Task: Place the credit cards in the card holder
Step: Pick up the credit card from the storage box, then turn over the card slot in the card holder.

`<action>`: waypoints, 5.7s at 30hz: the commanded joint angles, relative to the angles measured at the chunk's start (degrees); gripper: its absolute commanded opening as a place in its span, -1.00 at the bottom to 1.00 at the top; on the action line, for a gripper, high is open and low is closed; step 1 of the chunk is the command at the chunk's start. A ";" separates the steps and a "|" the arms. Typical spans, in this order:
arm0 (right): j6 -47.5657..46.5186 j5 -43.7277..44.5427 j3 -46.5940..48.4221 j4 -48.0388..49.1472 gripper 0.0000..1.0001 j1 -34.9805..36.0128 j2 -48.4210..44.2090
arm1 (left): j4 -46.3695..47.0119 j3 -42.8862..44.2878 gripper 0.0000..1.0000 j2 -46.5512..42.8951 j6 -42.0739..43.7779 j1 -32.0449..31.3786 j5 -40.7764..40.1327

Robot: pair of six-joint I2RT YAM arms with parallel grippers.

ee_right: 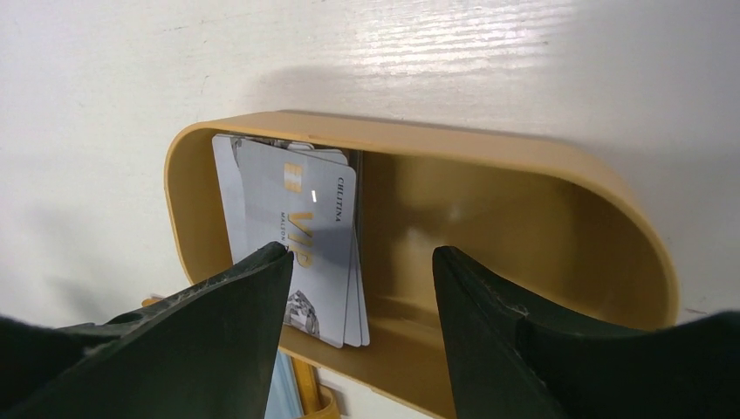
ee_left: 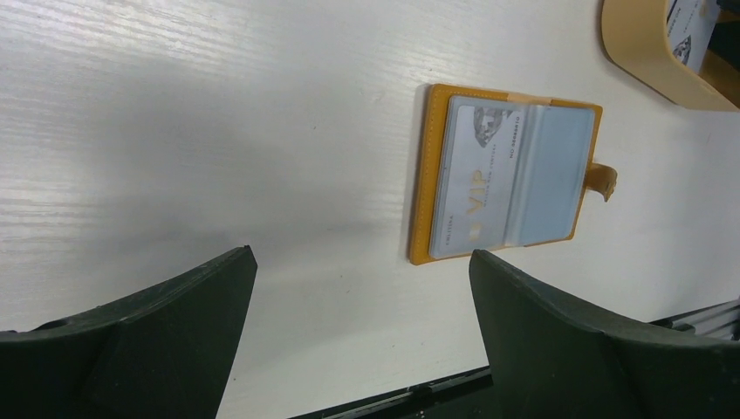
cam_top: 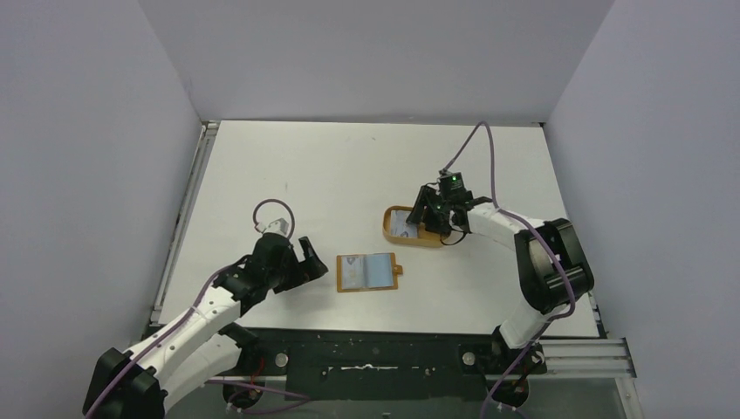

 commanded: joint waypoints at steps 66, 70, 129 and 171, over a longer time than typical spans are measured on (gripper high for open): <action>13.27 2.14 -2.05 -8.43 -1.00 -3.98 -18.39 | 4.39 0.92 0.66 2.08 0.47 0.24 2.71; 18.52 -0.51 1.46 -15.94 -1.00 -4.37 -21.13 | 3.47 2.17 0.66 1.80 0.82 0.24 2.30; 4.99 -5.91 -13.51 -11.91 -1.00 11.01 -29.46 | 1.36 21.33 0.72 20.81 4.17 -19.58 -5.00; 3.84 -2.72 -14.93 -8.92 -1.00 18.39 -29.21 | -5.15 38.45 -0.06 51.58 8.80 -21.35 -10.15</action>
